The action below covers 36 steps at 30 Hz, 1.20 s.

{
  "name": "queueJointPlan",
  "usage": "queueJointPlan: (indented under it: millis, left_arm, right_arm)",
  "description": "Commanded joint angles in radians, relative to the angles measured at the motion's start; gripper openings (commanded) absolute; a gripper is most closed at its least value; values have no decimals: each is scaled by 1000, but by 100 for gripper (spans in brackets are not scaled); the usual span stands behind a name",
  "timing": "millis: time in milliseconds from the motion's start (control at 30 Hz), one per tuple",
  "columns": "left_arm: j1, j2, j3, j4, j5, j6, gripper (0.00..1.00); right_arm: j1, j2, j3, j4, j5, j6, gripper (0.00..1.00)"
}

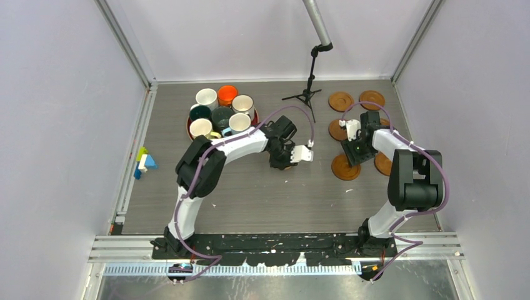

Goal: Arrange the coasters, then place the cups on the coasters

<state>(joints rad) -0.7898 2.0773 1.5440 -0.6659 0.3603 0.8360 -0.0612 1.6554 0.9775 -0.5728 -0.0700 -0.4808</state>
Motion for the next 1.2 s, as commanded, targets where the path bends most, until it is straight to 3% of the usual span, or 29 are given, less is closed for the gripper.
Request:
queueJointPlan:
  millis: [0,333,1167]
  left_arm:
    - [-11,100,142,-39,22,-28,25]
    - [-15,293,446,-96,36,-34,25]
    - [14,383,571,-74,-36,15,27]
  right_arm:
    - [-37,8,-24,-63,84,-76,50]
    - [-95,20,0,-79,44,-101,50]
    - [-80,98,77,-118,-101,-33,50]
